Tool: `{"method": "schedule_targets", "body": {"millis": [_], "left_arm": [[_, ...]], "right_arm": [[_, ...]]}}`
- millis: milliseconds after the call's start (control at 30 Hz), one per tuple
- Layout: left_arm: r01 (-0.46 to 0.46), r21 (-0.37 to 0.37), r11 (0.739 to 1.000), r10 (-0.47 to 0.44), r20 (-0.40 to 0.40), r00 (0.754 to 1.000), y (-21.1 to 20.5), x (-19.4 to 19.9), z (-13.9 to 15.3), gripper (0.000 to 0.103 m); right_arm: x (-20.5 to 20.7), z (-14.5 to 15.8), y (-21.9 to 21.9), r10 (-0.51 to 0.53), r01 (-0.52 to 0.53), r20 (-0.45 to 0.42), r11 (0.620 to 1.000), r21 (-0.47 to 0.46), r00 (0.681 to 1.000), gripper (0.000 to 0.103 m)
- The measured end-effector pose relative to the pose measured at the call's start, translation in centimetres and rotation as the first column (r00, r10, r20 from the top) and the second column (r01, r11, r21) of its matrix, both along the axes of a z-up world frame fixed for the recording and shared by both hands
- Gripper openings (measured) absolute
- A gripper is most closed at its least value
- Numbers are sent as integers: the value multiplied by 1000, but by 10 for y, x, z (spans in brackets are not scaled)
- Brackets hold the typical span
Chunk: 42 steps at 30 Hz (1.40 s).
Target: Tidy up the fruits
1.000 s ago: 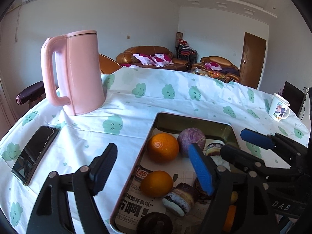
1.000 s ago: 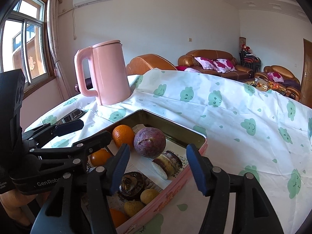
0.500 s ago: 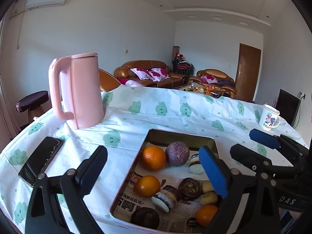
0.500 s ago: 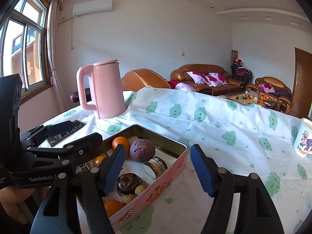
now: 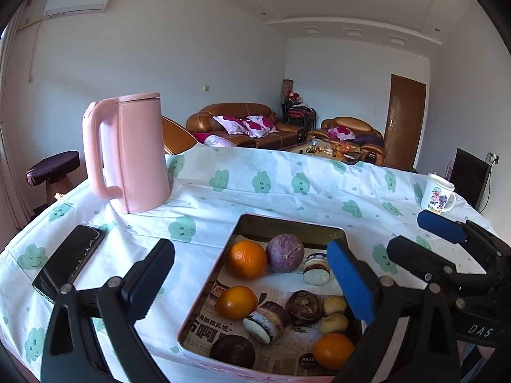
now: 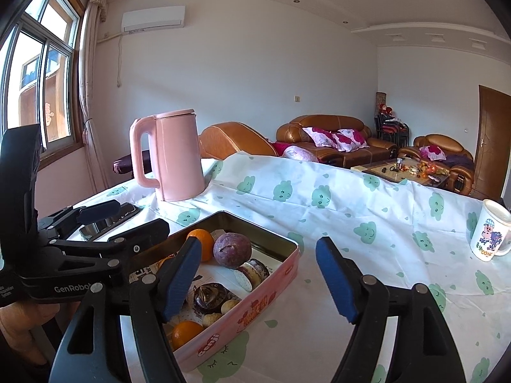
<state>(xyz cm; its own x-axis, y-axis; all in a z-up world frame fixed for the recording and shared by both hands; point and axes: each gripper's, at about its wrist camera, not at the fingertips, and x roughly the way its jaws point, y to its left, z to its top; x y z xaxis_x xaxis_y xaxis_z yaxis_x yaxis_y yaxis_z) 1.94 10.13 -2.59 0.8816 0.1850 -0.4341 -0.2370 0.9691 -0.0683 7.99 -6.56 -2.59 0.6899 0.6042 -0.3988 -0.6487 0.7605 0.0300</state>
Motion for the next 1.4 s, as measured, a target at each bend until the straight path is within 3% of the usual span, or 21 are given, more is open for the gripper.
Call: {"method": "schedule_targets", "body": {"millis": [1100, 1400], "left_arm": [[-10, 17, 1000, 10, 33, 999, -7, -4, 7, 103], [-29, 49, 998, 29, 8, 1000, -13, 0, 6, 103]], "right_arm": [[-2, 6, -20, -40, 40, 25, 999, 19, 999, 76], [-2, 7, -29, -56, 55, 30, 998, 26, 998, 76]]}}
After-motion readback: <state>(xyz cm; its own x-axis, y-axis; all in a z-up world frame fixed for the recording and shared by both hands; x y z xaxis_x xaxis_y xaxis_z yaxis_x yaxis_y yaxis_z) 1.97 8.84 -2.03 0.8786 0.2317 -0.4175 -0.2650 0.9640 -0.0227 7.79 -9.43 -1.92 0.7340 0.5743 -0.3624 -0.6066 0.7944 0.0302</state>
